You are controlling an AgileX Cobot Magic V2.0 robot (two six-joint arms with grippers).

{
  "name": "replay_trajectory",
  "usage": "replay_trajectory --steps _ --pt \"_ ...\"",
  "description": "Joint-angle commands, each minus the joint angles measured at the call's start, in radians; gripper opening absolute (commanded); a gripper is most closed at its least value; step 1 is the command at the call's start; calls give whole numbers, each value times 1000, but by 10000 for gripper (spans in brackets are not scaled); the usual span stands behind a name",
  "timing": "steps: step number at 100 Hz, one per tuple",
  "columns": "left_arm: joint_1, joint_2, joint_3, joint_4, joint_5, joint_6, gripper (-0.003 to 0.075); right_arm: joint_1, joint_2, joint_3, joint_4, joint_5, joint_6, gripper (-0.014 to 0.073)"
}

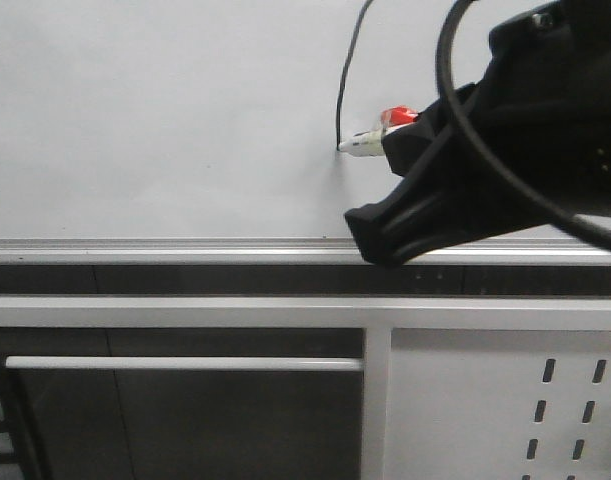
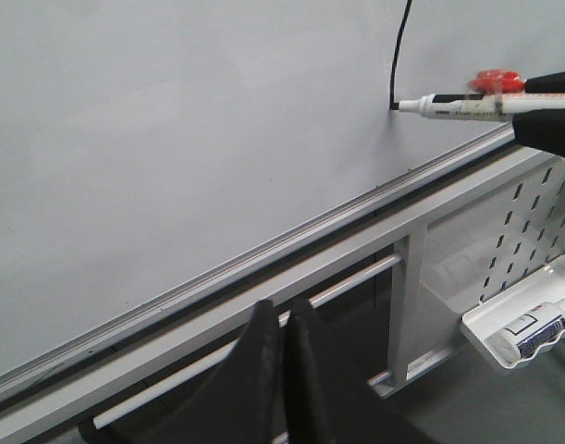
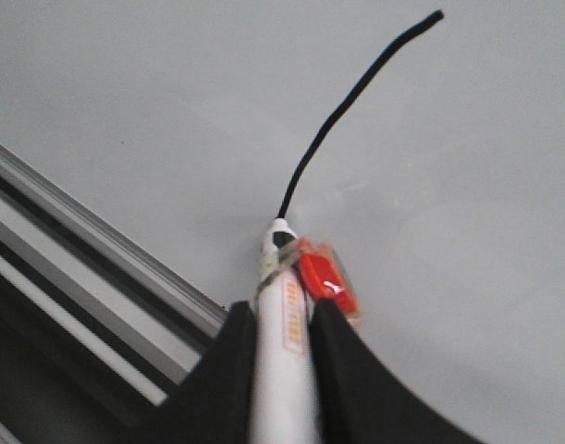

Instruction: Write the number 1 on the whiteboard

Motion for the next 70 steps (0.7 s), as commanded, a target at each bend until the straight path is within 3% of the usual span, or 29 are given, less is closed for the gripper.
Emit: replay_trajectory --steps 1,44,61,70 --pt "-7 -8 -23 54 -7 -11 -18 -16 -13 -29 -3 -80 3 -61" --pt "-7 -8 -23 50 -21 -11 -18 18 -65 -29 49 -89 3 -61" --pt "-27 -8 -23 37 -33 -11 -18 185 -166 9 99 -100 -37 -61" --pt "-43 -8 -23 34 -46 -9 -18 297 -218 18 233 -124 -75 -61"
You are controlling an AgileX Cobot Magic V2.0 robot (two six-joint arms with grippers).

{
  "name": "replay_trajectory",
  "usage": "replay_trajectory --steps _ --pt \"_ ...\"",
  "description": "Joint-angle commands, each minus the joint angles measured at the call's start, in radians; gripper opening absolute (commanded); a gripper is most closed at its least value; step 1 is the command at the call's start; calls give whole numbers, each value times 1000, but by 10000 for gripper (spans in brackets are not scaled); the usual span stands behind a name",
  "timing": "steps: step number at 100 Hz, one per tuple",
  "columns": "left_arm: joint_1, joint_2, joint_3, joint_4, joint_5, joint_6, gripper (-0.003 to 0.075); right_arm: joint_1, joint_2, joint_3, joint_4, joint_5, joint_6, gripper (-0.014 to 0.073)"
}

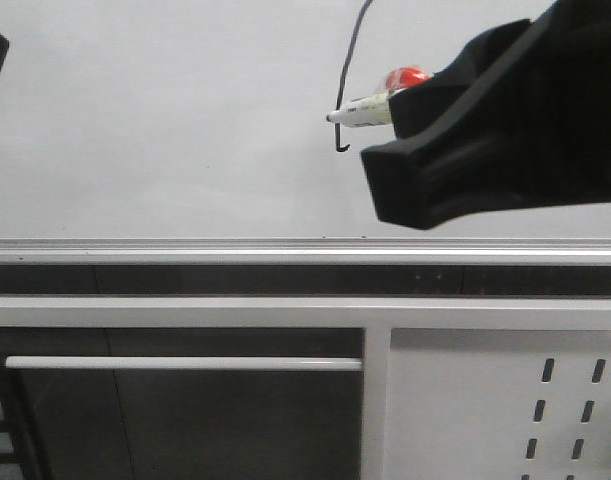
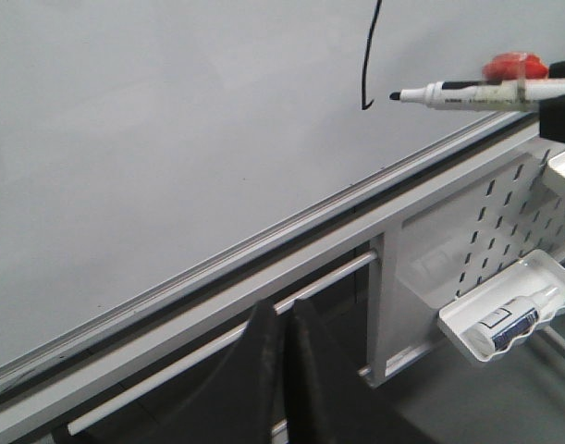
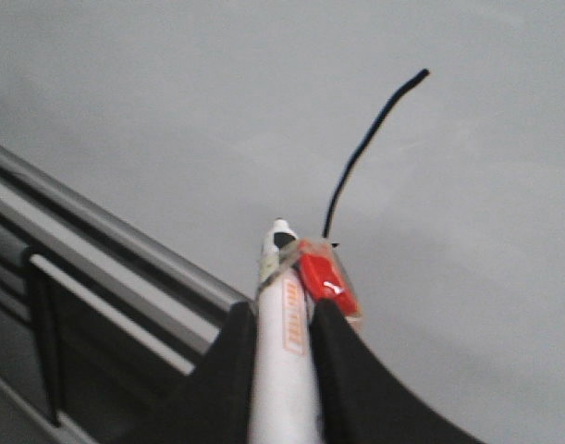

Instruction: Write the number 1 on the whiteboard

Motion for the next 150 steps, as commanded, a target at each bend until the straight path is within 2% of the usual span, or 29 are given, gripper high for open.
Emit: replay_trajectory --steps 1,10,20,38,50,63,72,85,109,140,150 --pt "-20 -8 -23 42 -19 -9 -18 95 -63 -12 85 -84 -60 -61" --pt "-43 -8 -23 33 -25 11 -18 193 -90 -12 205 -125 -163 -61" --pt "-71 -8 -23 33 -25 82 -18 257 -120 -12 240 -124 -216 -61" --pt "-111 -8 -23 35 -66 323 1 272 -158 -55 303 -41 -222 -61" --pt "-120 -8 -25 36 -107 473 113 272 -165 -90 305 21 -222 -61" --pt "-120 -8 -25 36 -110 614 316 272 -167 -146 335 79 -222 -61" --pt "-120 -8 -25 36 -110 685 381 266 -167 -176 366 101 -222 -61" --pt "-120 -8 -25 41 -115 756 379 264 -165 -212 386 161 -222 -61" --pt "-120 -8 -25 68 -212 756 379 264 -132 -240 401 231 -222 -61" --pt "-120 -8 -25 101 -228 756 375 264 -122 -258 412 261 -222 -61" --pt "-120 -8 -25 98 -230 756 345 264 -122 -266 412 266 -222 -61"
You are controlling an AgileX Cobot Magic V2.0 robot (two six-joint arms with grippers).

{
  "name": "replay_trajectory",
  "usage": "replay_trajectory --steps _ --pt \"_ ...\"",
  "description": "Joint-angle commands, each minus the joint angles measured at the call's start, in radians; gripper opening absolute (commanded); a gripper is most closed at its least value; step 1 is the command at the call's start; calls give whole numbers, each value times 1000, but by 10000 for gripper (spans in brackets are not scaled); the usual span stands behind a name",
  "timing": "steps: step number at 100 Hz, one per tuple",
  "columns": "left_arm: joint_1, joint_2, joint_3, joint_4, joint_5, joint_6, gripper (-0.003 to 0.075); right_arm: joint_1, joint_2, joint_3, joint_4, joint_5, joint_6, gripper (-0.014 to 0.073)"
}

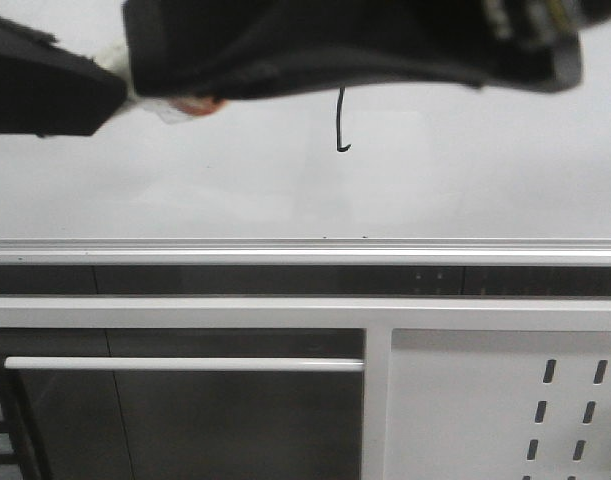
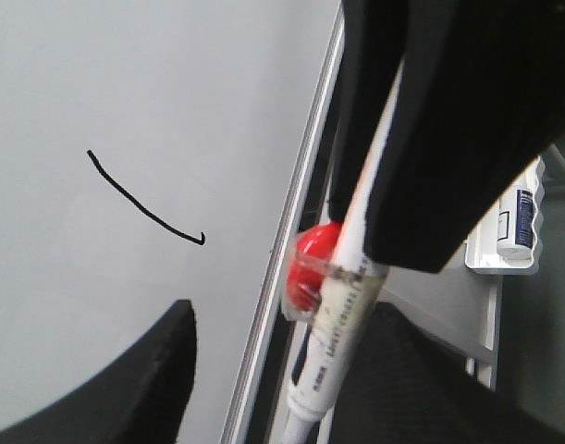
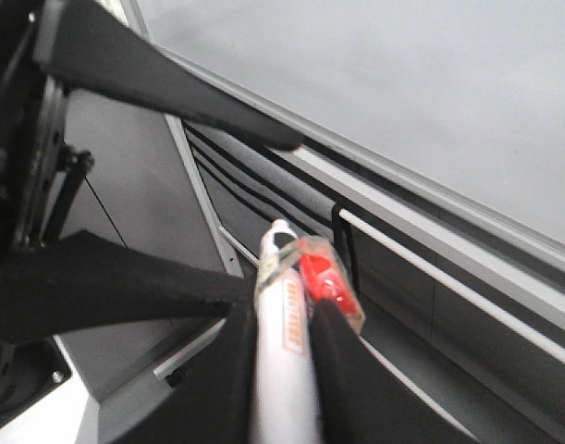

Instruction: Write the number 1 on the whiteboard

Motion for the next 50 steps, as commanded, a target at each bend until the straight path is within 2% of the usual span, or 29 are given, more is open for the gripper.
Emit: replay_trajectory --steps 1,18,39,50 --pt "-6 -8 -25 43 -18 -2 340 -8 -10 -42 -25 -4 -12 -61" --pt "-6 -8 -25 43 -16 21 293 -8 -10 -41 -25 -21 -12 -61" --pt "-6 -8 -25 42 -16 23 284 -8 -10 -50 -16 -49 -12 -61" --pt "-6 -2 -25 28 -8 127 284 -8 -10 -64 -13 -28 -12 -61"
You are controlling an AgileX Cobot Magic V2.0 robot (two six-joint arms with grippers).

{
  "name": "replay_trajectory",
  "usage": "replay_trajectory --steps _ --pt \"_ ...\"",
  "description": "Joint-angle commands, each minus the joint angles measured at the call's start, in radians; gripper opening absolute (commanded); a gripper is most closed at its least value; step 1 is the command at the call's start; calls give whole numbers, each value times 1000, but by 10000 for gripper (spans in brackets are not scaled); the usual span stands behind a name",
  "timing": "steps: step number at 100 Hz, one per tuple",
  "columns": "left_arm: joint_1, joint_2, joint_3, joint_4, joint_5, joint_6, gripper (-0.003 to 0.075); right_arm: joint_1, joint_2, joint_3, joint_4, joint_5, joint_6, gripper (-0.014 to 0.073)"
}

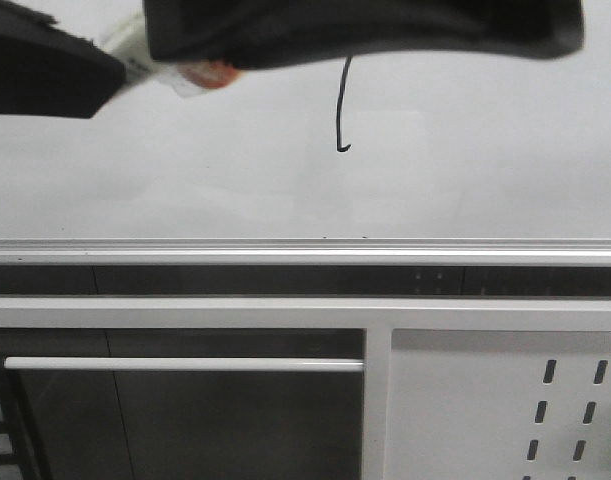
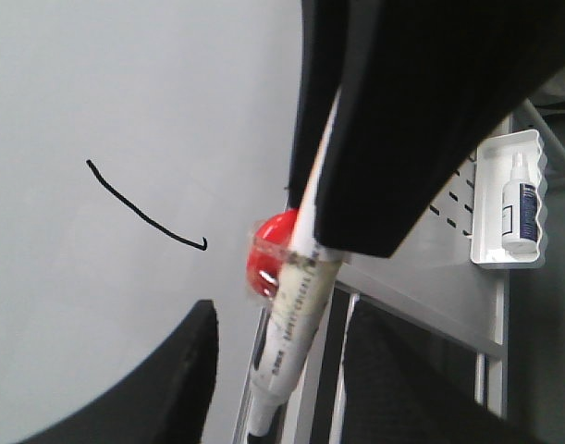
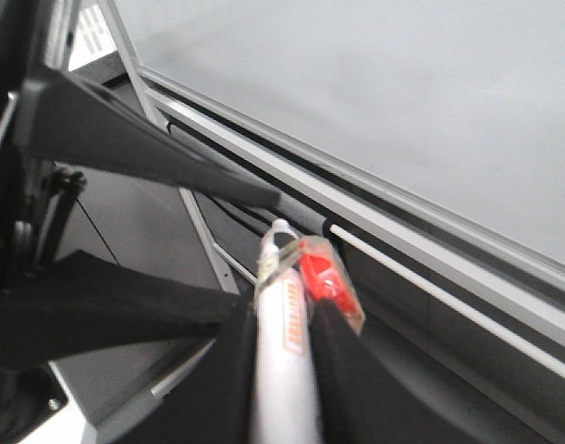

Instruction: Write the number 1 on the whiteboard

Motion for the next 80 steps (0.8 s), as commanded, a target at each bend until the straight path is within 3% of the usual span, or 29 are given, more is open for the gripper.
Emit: replay_trajectory --steps 1,16,64,80 --pt "-6 -2 -25 26 -4 76 284 -8 -10 -45 -27 4 -12 -61" --pt "-6 25 -25 8 56 196 284 -8 -10 -59 0 4 -12 -61" --pt "-6 48 -25 62 93 200 281 -9 -10 -59 37 -32 -12 -61" --pt "-6 48 -25 66 58 200 225 -15 -10 -59 41 -32 -12 -61"
